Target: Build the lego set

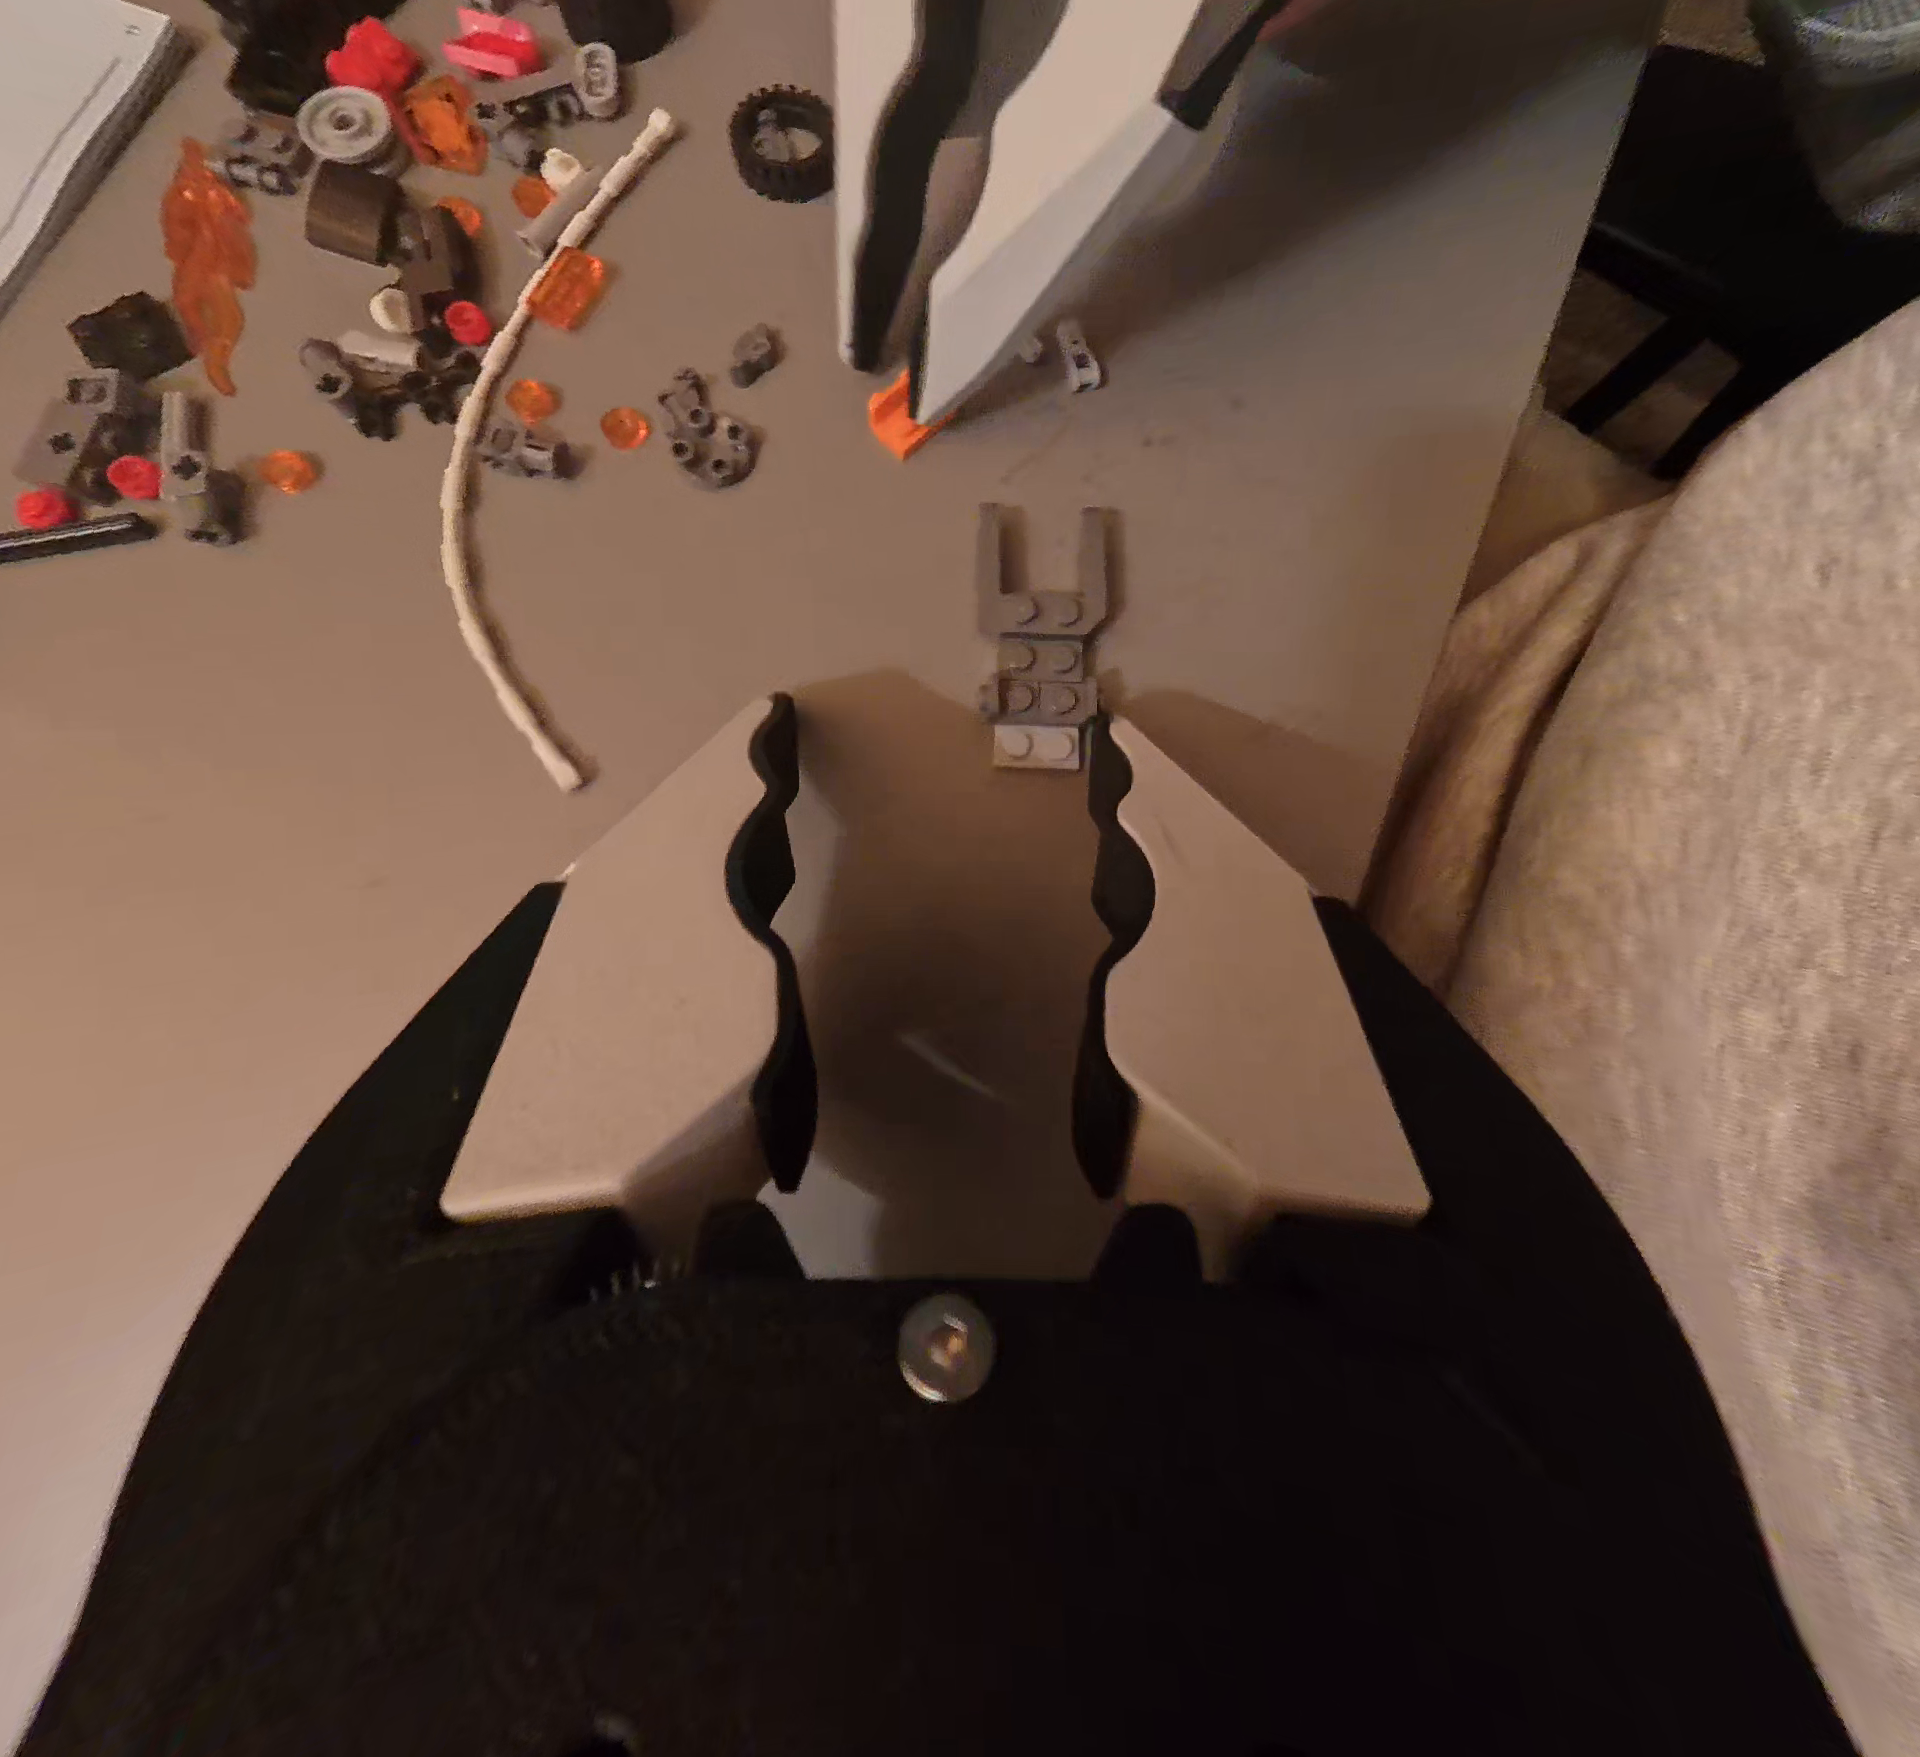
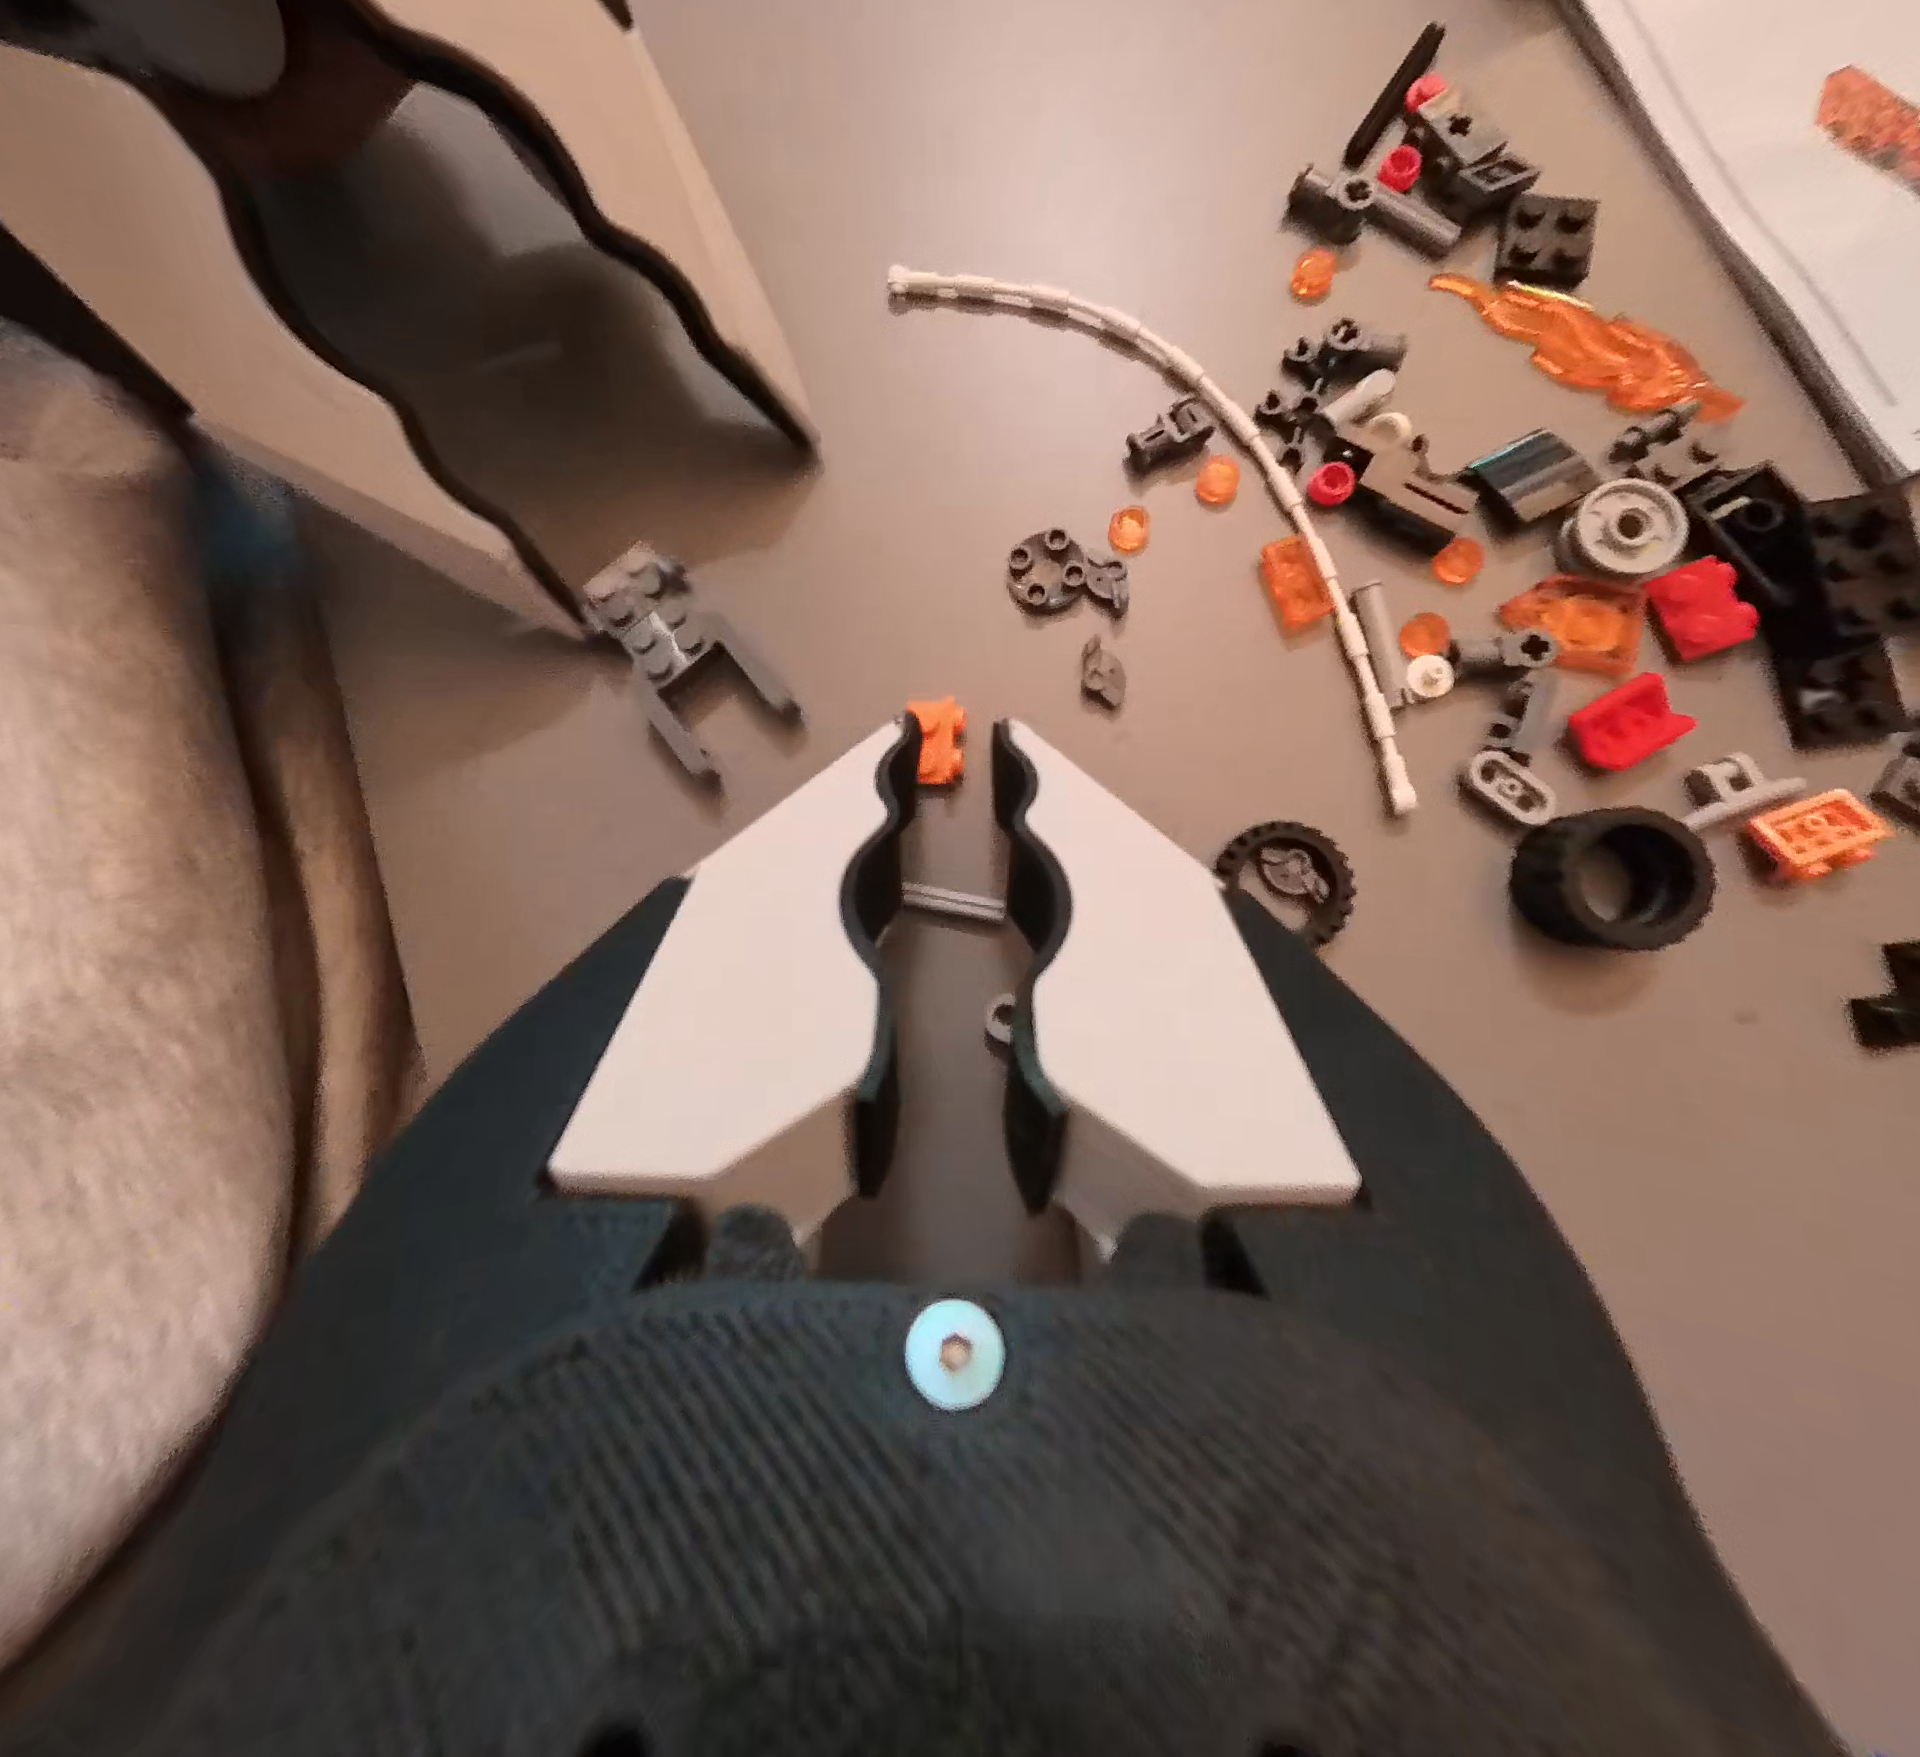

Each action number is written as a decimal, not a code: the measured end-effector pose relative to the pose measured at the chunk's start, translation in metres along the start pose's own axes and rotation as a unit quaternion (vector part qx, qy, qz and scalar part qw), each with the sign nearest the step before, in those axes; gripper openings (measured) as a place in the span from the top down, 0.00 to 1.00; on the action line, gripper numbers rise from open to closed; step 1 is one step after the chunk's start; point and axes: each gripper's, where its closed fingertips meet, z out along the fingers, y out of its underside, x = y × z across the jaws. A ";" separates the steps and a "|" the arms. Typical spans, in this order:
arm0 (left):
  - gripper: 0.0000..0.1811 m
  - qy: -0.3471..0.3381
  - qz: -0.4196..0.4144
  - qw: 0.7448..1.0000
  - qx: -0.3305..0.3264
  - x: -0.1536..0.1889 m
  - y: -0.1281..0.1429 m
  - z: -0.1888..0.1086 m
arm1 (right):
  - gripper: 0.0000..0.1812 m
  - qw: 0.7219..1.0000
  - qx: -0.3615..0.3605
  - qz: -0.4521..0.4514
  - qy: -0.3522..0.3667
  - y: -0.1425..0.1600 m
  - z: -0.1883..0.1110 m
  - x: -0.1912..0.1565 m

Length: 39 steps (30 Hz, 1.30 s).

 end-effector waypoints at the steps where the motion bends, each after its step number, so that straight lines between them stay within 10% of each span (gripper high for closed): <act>1: 0.70 -0.005 -0.003 1.000 0.001 -0.004 0.001 -0.001 | 0.95 1.000 0.000 0.000 -0.005 0.000 0.001 -0.001; 21: 0.77 0.004 -0.045 0.998 0.045 -0.011 -0.012 -0.004 | 1.00 0.971 0.129 0.196 -0.050 -0.044 -0.004 -0.009; 39: 0.91 0.064 -0.109 0.992 0.021 0.004 -0.006 0.003 | 1.00 0.965 0.056 0.254 0.042 -0.031 0.023 -0.020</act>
